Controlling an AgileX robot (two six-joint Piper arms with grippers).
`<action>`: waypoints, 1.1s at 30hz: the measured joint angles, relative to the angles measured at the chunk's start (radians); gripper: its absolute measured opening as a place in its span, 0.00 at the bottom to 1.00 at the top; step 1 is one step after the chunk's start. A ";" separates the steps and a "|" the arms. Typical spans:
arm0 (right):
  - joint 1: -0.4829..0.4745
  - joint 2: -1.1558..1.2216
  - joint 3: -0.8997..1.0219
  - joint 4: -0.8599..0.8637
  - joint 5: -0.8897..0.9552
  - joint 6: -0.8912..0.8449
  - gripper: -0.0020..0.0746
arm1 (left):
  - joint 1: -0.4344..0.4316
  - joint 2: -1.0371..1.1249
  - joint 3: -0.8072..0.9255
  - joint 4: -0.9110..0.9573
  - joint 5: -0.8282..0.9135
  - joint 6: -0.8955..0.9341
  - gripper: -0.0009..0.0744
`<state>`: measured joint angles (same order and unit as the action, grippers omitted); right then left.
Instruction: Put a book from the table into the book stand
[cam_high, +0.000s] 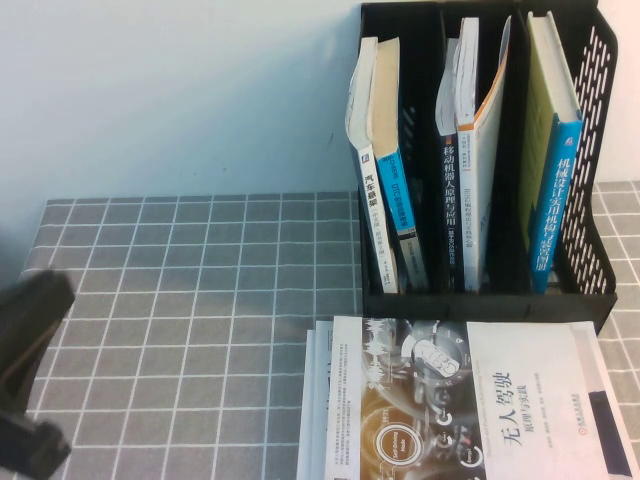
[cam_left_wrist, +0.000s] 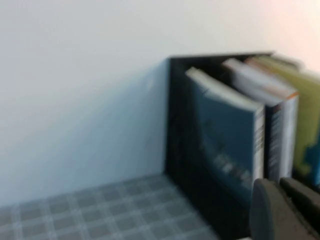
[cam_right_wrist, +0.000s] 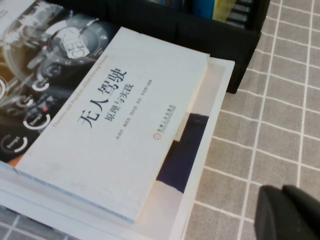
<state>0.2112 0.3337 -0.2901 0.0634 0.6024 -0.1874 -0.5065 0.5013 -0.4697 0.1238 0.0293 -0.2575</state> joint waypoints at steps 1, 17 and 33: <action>0.000 0.000 0.000 0.000 0.000 0.000 0.02 | 0.031 -0.023 0.035 -0.004 0.000 0.005 0.01; 0.000 0.000 0.000 0.003 0.002 0.000 0.02 | 0.433 -0.510 0.492 -0.167 0.172 0.126 0.01; 0.000 0.000 0.000 0.003 0.002 0.011 0.02 | 0.540 -0.512 0.489 -0.153 0.276 0.180 0.01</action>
<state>0.2112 0.3337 -0.2901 0.0667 0.6045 -0.1760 0.0333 -0.0105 0.0197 -0.0291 0.3055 -0.0779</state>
